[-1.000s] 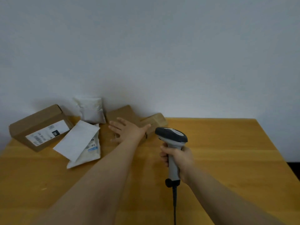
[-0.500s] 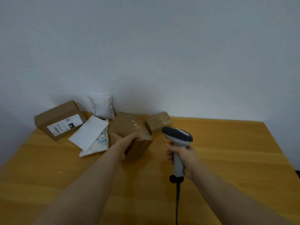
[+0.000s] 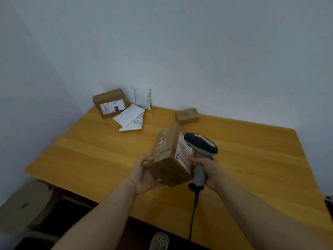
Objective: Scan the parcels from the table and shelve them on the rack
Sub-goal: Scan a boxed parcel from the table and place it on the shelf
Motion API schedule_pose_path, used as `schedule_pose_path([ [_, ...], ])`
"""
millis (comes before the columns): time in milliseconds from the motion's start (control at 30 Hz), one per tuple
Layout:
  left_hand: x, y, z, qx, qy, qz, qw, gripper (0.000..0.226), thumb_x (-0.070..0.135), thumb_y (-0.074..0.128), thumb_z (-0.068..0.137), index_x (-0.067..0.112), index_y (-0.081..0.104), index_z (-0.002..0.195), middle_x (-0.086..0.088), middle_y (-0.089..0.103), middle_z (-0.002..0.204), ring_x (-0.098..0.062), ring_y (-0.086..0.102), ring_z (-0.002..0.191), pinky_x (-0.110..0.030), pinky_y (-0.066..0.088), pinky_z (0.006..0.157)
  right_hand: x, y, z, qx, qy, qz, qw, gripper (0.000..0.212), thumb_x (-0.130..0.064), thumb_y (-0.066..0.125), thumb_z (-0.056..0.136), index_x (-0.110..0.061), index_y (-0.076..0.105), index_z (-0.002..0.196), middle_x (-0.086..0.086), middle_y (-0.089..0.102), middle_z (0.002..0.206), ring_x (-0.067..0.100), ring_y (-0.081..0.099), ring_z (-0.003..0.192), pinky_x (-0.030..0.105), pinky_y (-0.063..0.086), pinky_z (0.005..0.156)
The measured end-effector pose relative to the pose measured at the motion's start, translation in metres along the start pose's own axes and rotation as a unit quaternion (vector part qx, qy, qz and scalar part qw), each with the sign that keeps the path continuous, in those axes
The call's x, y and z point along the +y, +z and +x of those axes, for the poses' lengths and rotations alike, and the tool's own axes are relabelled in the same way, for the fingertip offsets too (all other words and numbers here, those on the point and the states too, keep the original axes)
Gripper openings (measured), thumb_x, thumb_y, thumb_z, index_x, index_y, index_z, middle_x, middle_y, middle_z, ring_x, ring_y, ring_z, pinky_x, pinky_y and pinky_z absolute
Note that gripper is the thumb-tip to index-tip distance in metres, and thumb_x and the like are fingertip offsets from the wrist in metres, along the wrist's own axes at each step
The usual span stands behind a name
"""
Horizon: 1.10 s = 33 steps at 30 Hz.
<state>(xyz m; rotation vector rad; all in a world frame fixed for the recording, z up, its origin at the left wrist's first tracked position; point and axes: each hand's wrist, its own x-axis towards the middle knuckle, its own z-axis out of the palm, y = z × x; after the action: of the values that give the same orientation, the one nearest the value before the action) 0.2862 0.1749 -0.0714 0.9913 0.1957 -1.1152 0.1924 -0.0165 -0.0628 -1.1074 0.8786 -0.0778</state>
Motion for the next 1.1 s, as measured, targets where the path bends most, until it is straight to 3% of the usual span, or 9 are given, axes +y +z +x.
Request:
schedule_pose_path([
  [100, -0.009, -0.003, -0.029, 0.069, 0.026, 0.067, 0.995, 0.032, 0.005, 0.052, 0.078, 0.013, 0.061, 0.108, -0.016, 0.065, 0.1, -0.023, 0.064, 0.078, -0.033, 0.054, 0.069, 0.002, -0.006, -0.024, -0.036, -0.03, -0.071, 0.996, 0.029, -0.003, 0.082, 0.068, -0.01, 0.067, 0.092, -0.001, 0.074, 0.075, 0.02, 0.068, 0.074, 0.03, 0.052, 0.053],
  [200, -0.015, -0.005, -0.049, 0.12, 0.015, 0.179, 0.976, 0.049, -0.014, 0.043, 0.081, 0.018, 0.054, 0.116, -0.014, 0.065, 0.111, -0.02, 0.065, 0.078, -0.032, 0.054, 0.063, 0.006, -0.006, -0.042, -0.047, -0.046, -0.102, 0.993, 0.033, 0.003, 0.079, 0.068, -0.01, 0.065, 0.096, 0.005, 0.07, 0.092, 0.024, 0.066, 0.085, 0.039, 0.056, 0.069],
  [300, -0.018, -0.002, -0.069, 0.108, -0.03, 0.234, 0.966, 0.032, 0.016, 0.048, 0.076, 0.01, 0.058, 0.106, -0.01, 0.059, 0.103, -0.024, 0.057, 0.091, -0.037, 0.049, 0.079, 0.01, 0.001, -0.057, -0.06, -0.047, -0.094, 0.993, 0.039, 0.0, 0.08, 0.068, -0.012, 0.063, 0.102, 0.005, 0.068, 0.098, 0.024, 0.064, 0.09, 0.04, 0.054, 0.073],
  [400, -0.016, -0.001, -0.075, 0.088, -0.047, 0.23, 0.968, 0.06, 0.046, 0.064, 0.076, 0.007, 0.056, 0.121, -0.013, 0.066, 0.114, -0.027, 0.061, 0.106, -0.04, 0.053, 0.085, 0.008, 0.005, -0.067, -0.08, -0.071, -0.089, 0.99, 0.033, 0.001, 0.079, 0.07, -0.012, 0.064, 0.097, 0.003, 0.07, 0.093, 0.017, 0.065, 0.08, 0.024, 0.048, 0.055],
  [667, 0.007, -0.007, -0.095, 0.095, -0.04, 0.333, 0.937, 0.078, 0.031, 0.078, 0.043, 0.012, 0.059, 0.116, -0.01, 0.069, 0.108, -0.026, 0.06, 0.1, -0.041, 0.045, 0.09, -0.009, 0.009, -0.071, -0.066, -0.124, -0.094, 0.986, 0.027, 0.001, 0.078, 0.073, -0.017, 0.064, 0.087, 0.002, 0.068, 0.092, 0.02, 0.061, 0.086, 0.034, 0.054, 0.068],
  [767, 0.021, -0.01, -0.102, 0.106, -0.073, 0.405, 0.905, 0.069, 0.033, 0.069, 0.052, 0.02, 0.059, 0.119, -0.009, 0.063, 0.117, -0.027, 0.056, 0.106, -0.053, 0.039, 0.1, -0.009, 0.003, -0.069, -0.037, -0.138, -0.119, 0.982, 0.027, -0.005, 0.079, 0.075, -0.021, 0.06, 0.082, -0.002, 0.063, 0.088, 0.017, 0.056, 0.079, 0.038, 0.054, 0.069],
  [900, 0.018, -0.008, -0.096, 0.098, -0.088, 0.445, 0.886, 0.061, 0.029, 0.071, 0.059, 0.026, 0.064, 0.12, -0.012, 0.062, 0.122, -0.031, 0.056, 0.113, -0.048, 0.051, 0.091, 0.007, -0.009, -0.067, -0.05, -0.077, -0.193, 0.977, 0.026, -0.011, 0.081, 0.074, -0.019, 0.061, 0.089, 0.004, 0.064, 0.092, 0.021, 0.058, 0.081, 0.036, 0.05, 0.066],
  [1000, 0.001, -0.013, -0.076, 0.122, -0.072, 0.439, 0.887, 0.055, 0.023, 0.074, 0.07, 0.023, 0.061, 0.123, -0.011, 0.062, 0.119, -0.028, 0.056, 0.111, -0.048, 0.05, 0.093, 0.027, -0.015, -0.067, -0.069, -0.006, -0.269, 0.961, 0.028, -0.01, 0.081, 0.073, -0.021, 0.061, 0.09, -0.001, 0.062, 0.098, 0.024, 0.055, 0.099, 0.041, 0.05, 0.086],
  [1100, -0.021, -0.012, -0.049, 0.206, 0.026, 0.401, 0.892, 0.062, 0.021, 0.072, 0.082, 0.018, 0.046, 0.138, -0.008, 0.06, 0.121, -0.022, 0.062, 0.097, -0.036, 0.055, 0.074, 0.049, -0.017, -0.068, -0.074, 0.055, -0.287, 0.953, 0.03, -0.009, 0.079, 0.074, -0.025, 0.059, 0.09, -0.004, 0.058, 0.102, 0.025, 0.05, 0.113, 0.046, 0.042, 0.105],
])
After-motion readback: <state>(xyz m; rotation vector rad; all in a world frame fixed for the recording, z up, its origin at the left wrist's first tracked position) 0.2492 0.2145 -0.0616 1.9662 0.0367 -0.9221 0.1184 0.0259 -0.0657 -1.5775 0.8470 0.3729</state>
